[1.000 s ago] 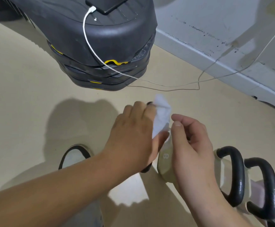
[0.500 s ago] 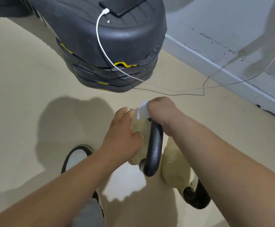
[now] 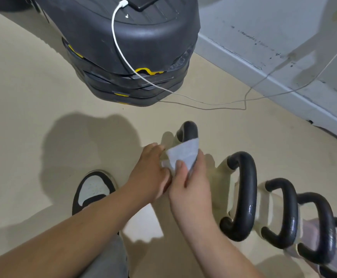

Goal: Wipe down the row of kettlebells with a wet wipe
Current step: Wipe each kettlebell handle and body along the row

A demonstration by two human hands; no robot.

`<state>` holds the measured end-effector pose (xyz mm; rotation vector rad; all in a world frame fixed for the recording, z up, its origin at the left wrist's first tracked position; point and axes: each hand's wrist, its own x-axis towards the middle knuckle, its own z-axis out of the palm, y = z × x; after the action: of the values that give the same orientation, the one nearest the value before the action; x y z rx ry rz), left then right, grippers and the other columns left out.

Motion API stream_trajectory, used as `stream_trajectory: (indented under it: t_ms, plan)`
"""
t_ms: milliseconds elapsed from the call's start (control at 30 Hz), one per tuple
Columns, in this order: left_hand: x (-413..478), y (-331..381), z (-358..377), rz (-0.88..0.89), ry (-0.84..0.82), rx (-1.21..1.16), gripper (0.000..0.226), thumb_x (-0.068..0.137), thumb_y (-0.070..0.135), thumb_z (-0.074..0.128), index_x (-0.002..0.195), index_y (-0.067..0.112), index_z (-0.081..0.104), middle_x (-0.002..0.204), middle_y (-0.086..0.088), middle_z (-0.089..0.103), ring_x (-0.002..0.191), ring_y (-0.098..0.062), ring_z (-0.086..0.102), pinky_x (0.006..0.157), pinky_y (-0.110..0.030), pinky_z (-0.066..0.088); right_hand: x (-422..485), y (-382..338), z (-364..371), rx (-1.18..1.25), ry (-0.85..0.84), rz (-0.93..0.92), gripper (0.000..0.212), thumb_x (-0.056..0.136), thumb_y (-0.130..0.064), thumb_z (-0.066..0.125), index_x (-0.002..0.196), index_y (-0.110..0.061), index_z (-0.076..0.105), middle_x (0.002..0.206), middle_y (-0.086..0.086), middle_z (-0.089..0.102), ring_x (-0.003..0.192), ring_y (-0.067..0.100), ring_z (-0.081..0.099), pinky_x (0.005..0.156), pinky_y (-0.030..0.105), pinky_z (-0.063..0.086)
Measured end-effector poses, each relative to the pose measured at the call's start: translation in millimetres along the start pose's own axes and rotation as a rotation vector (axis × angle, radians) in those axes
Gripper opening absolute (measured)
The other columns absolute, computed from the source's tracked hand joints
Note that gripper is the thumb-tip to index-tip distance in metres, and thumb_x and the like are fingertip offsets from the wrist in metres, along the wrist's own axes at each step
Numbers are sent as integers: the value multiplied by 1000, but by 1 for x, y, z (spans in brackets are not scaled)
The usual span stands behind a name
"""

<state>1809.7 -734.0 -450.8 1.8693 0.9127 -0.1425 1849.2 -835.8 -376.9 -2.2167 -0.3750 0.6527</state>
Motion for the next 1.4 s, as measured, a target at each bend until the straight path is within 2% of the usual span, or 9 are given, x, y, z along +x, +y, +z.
stream_trajectory:
  t_ms: [133, 267, 533, 633, 800, 1000, 1100, 1200, 1400]
  plan:
    - [-9, -2, -3, -26, -3, -71, 63, 94, 16, 54, 154, 25, 37, 159, 9, 29, 142, -15, 41, 115, -40, 40, -29, 34, 17, 50, 53, -92, 61, 108, -36, 38, 155, -52, 3, 146, -40, 28, 129, -31, 27, 97, -5, 28]
    - [-14, -6, 1, -27, 5, -115, 63, 89, 6, 51, 149, 24, 42, 150, 12, 36, 135, -13, 46, 113, -39, 43, -44, 72, 30, -8, 18, -48, 77, 106, -31, 46, 144, -72, -7, 142, -29, 49, 121, -9, 56, 86, 3, 42]
    - [-19, -4, 1, -14, -21, -169, 51, 87, 12, 50, 137, 22, 52, 131, 14, 45, 126, -14, 52, 106, -37, 47, -4, 52, -8, 113, -209, 24, 37, 85, -15, 83, 115, -24, 63, 92, -8, 73, 87, 4, 68, 76, 24, 56]
    - [-18, 4, 0, -116, 2, -369, 53, 93, 19, 56, 145, 26, 49, 138, 9, 49, 123, -12, 56, 106, -40, 49, 1, 30, -18, 293, -297, 105, 39, 86, -3, 81, 116, -21, 63, 99, 8, 77, 94, 19, 76, 84, 37, 61]
    - [-23, 3, 3, -116, -44, -456, 61, 89, -3, 53, 138, 32, 57, 134, 9, 55, 120, -7, 56, 84, -21, 51, -39, 35, -18, 388, -178, 137, 33, 101, -12, 66, 124, -35, 63, 106, -12, 75, 99, 0, 71, 83, 18, 55]
    - [-29, 14, -10, 81, 198, -383, 25, 98, 10, 54, 104, 28, 70, 107, 8, 66, 83, -3, 62, 55, -10, 47, -47, 20, -65, 435, 153, 191, 25, 99, -33, 58, 86, -24, 78, 74, 11, 68, 70, 17, 60, 62, 29, 45]
    - [-34, 39, -23, 183, 204, -462, 30, 99, 42, 57, 89, 15, 67, 85, -5, 66, 78, -21, 64, 69, -38, 57, -24, -10, -83, 359, -76, 86, 31, 106, -25, 50, 87, -16, 72, 77, 3, 69, 70, 19, 62, 61, 27, 48]
    - [-34, 49, -34, 72, -40, -699, 58, 87, 71, 55, 101, 18, 72, 99, -8, 75, 94, -23, 73, 84, -46, 57, 10, -34, -76, 305, -382, 143, 48, 92, -44, 52, 113, -4, 69, 105, 19, 76, 99, 38, 73, 97, 55, 56]
    - [-23, 40, -47, -127, -84, -1100, 23, 101, 18, 60, 119, 8, 70, 114, -13, 76, 100, -27, 74, 79, -36, 56, 39, -65, -74, -123, -182, -121, 62, 100, -65, 42, 92, -9, 66, 84, 16, 74, 78, 34, 70, 79, 57, 60]
